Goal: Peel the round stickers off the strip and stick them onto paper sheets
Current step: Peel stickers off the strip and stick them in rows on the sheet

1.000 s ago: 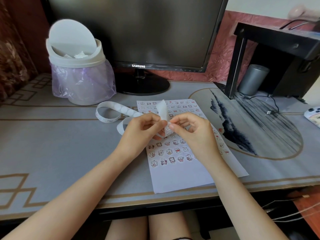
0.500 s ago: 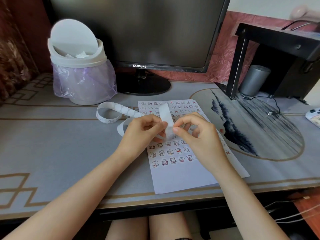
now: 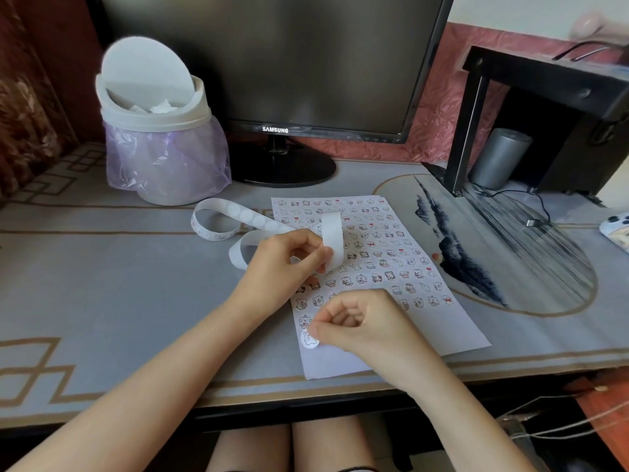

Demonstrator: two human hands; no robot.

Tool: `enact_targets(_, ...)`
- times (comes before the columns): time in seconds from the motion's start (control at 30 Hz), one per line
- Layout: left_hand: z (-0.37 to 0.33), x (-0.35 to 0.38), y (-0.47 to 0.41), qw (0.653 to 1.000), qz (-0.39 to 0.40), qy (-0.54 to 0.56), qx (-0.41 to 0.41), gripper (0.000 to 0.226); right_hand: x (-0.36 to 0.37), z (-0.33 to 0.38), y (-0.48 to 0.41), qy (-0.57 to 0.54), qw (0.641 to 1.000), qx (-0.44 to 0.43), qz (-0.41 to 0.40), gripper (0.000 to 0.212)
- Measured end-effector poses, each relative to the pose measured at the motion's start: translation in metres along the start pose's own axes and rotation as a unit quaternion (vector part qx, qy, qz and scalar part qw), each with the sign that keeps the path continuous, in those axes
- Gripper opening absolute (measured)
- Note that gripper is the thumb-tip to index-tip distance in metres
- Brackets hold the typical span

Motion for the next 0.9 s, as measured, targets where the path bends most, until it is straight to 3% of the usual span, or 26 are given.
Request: enact_targets(0.9,-0.0004,0.0012,0.0004,1.0,0.005,0.003,0.01,0.015,0.0069,-0.0104,-0.0006,0.124,0.991,-0.015,-0.054,0.008)
Point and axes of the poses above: each hand's wrist, its own y-axis away from the middle knuckle, its own x-axis out of the palm, z = x × y, the point moved 2 cm from there along -y, towards the middle knuckle, and after that the axes turned 5 degrees about -z, right-handed, at the moved point
